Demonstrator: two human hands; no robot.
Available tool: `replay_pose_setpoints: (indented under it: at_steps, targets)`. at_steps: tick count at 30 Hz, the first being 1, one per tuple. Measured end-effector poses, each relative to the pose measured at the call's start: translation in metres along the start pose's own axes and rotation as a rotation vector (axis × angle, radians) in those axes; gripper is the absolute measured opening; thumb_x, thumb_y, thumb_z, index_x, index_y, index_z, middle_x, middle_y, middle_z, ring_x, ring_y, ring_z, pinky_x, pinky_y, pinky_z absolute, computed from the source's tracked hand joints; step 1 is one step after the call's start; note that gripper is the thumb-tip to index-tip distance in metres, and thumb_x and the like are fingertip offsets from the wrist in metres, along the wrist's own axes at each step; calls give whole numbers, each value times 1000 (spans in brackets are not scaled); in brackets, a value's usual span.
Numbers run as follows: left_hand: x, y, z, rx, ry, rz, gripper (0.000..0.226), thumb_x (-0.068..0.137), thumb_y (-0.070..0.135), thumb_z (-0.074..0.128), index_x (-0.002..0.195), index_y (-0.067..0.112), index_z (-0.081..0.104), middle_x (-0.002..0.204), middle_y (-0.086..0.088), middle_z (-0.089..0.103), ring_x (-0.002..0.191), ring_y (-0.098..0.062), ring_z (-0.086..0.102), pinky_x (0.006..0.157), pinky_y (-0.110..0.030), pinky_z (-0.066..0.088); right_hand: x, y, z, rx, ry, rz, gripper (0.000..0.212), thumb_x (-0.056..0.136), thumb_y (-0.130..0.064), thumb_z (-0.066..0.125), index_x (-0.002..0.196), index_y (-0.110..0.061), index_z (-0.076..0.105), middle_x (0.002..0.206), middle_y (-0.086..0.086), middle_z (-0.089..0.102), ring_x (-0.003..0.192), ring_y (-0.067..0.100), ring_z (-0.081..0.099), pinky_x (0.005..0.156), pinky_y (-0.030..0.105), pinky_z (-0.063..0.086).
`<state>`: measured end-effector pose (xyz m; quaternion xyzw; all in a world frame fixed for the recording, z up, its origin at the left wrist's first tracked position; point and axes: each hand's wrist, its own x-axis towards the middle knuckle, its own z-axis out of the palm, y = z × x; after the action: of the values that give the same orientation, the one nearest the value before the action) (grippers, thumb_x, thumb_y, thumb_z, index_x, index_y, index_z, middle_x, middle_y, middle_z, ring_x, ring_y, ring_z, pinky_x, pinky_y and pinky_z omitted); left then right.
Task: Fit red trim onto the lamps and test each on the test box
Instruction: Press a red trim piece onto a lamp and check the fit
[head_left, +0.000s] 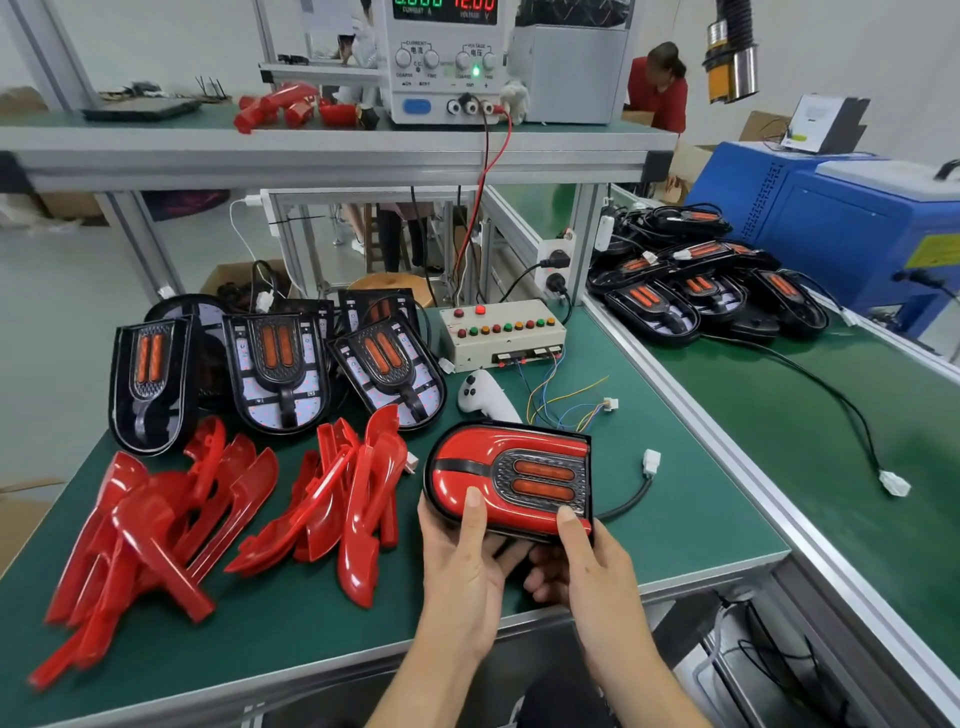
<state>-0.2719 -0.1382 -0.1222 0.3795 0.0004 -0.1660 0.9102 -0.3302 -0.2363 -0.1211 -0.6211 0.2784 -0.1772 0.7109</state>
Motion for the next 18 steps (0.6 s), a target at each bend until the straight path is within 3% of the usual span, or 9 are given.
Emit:
replay_pose_setpoints:
  at_steps: [6,10,14,18]
  targets:
    - [1,-4,-4,23,-13,18,59,86,22,76,137,24,46,135,-21,62,108,-38,66,75,-40,60,1,-3,-7,57,-77,47,31,104,-33,54,103,-5,66,75,14,71,59,23,63,54,30,53]
    - [1,-7,-3,60,3,27,78,72,22,92,135,26,47,127,-14,68,106,-30,70,76,-37,60,2,-2,-9,94,-95,84,31,104,-32,54,106,-4,66,75,14,69,61,22,61,56,32,51]
    - [2,-8,-1,19,24,40,74,74,13,86,136,23,47,126,-16,68,105,-30,70,74,-38,60,1,-2,-9,100,-94,69,32,103,-34,55,106,-5,67,75,14,69,62,22,60,58,33,51]
    - [2,-9,-1,29,35,41,81,66,19,86,137,24,47,126,-15,68,111,-35,68,75,-37,60,1,-1,-9,69,-90,63,32,103,-35,55,104,-5,67,74,13,69,62,22,60,58,32,51]
